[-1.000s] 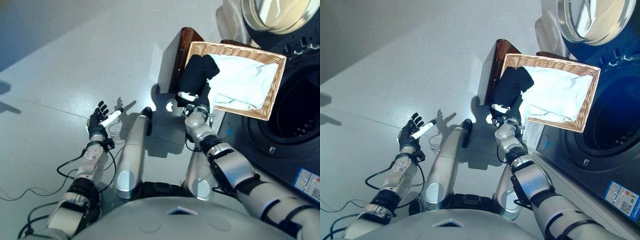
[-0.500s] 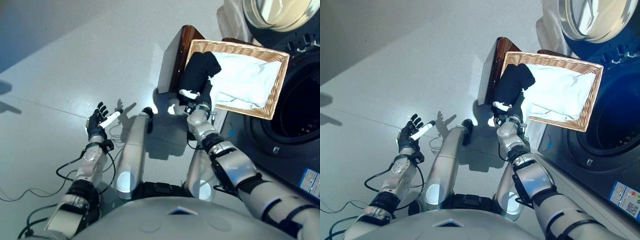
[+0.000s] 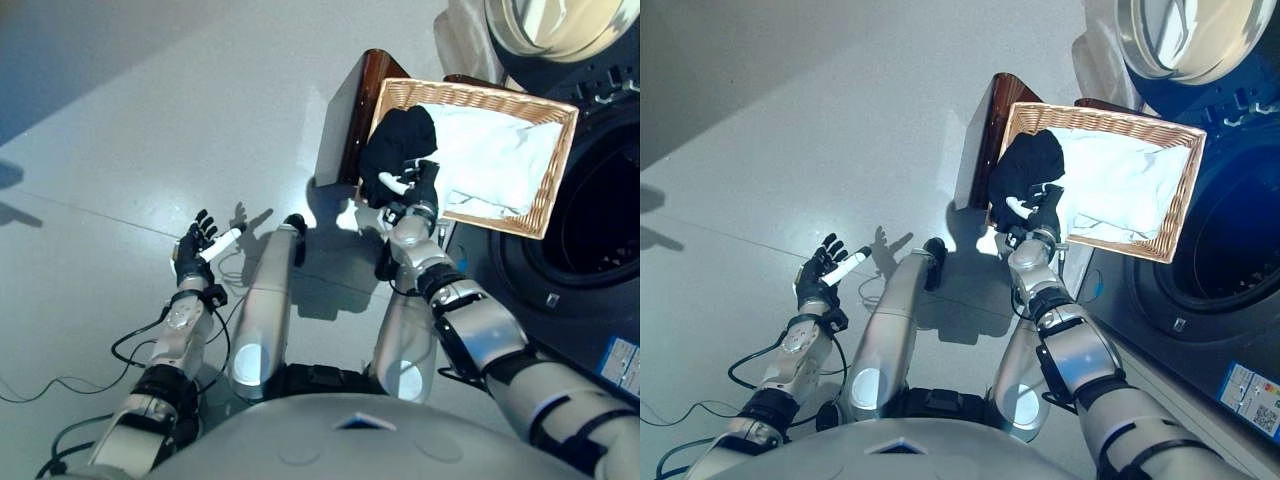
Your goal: Pick up the clothes and place them into the washing machine
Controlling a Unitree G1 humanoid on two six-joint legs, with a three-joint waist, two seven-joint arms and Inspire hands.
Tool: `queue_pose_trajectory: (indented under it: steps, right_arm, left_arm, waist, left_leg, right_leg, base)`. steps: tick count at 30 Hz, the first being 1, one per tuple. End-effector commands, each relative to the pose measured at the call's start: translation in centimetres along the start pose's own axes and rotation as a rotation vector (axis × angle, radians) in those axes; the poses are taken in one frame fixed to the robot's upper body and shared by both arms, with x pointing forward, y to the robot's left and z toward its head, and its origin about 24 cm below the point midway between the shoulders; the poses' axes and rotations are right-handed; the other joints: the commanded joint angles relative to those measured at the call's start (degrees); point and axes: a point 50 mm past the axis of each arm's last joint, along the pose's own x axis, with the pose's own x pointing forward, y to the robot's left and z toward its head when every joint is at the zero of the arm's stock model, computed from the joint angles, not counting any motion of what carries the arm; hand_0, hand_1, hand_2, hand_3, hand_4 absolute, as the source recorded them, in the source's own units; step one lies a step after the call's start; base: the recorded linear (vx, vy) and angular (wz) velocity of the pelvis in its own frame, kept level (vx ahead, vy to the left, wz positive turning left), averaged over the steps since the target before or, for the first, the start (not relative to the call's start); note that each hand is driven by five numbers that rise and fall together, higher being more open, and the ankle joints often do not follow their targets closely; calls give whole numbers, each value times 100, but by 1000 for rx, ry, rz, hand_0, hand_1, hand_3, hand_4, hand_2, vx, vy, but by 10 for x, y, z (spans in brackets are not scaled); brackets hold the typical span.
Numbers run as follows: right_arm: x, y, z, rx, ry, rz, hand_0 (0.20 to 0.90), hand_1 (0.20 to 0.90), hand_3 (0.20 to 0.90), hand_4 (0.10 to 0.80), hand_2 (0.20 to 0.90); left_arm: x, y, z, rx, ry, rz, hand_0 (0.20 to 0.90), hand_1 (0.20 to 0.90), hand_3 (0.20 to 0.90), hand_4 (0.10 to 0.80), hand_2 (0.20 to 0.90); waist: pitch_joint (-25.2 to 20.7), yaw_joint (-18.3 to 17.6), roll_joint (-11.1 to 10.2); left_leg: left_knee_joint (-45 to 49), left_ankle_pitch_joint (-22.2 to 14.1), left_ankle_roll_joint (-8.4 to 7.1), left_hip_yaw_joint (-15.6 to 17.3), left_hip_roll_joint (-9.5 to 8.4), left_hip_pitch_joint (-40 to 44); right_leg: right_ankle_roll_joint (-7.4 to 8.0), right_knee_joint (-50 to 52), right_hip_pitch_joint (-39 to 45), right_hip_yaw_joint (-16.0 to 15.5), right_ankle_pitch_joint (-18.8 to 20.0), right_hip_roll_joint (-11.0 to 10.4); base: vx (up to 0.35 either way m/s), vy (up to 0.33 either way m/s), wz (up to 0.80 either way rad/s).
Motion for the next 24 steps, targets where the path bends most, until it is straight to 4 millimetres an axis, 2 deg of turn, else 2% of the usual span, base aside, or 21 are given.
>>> queue_pose_trajectory:
  steps: [1, 11, 16, 21, 22, 24]
  right_arm:
    - [1, 5, 23, 47, -73, 3, 200, 200, 200, 300, 200]
    - [2, 5, 23, 56, -67, 3, 200, 200, 200, 300, 200]
    - [1, 4, 23, 116, -63, 2, 200, 200, 200, 300, 200]
    - [-5, 4, 30, 245, -107, 25, 200, 200, 200, 300, 200]
    - [-10, 5, 34, 316, -140, 64, 200, 200, 200, 300, 200]
    - [-13, 4, 31, 352, -145, 79, 200, 200, 200, 300, 200]
  left_arm:
    - [-2, 8, 24, -13, -129, 2, 900, 900, 900, 800, 900]
    - [-3, 10, 24, -14, -128, 9, 900, 900, 900, 800, 900]
    - [-2, 11, 23, -13, -124, 11, 900, 900, 900, 800, 900]
    - [-1, 13, 22, -18, -120, 25, 900, 900, 900, 800, 900]
    - [0, 14, 21, -22, -118, 35, 900, 900, 900, 800, 900]
    - [0, 14, 21, -27, -116, 41, 900, 900, 900, 800, 900]
  waist:
    - [-312, 97, 237]
    - [-327, 119, 230]
    - [-334, 103, 216]
    - [-353, 34, 168]
    - [-371, -3, 127]
    - [-382, -39, 98]
  left_leg:
    - [-78, -235, 12, 33, -33, 113]
    - [-20, -263, 14, 45, -18, 83]
    - [-185, -194, 11, 53, -18, 170]
    - [-606, -29, 8, 70, -17, 407]
    - [-828, 60, 3, 89, -15, 521]
    - [-1016, 133, 4, 98, -16, 620]
  right_leg:
    - [-512, 461, 108, -173, -569, 266]
    - [-539, 521, 91, -168, -620, 276]
    - [-518, 400, 165, -174, -534, 285]
    - [-483, 77, 346, -183, -346, 301]
    - [-463, -100, 424, -180, -249, 321]
    - [-432, -272, 495, -171, -153, 327]
  base:
    - [0, 0, 0]
    - [0, 0, 0]
    - [0, 0, 0]
    - [0, 0, 0]
    - [0, 0, 0]
    - [1, -2, 2]
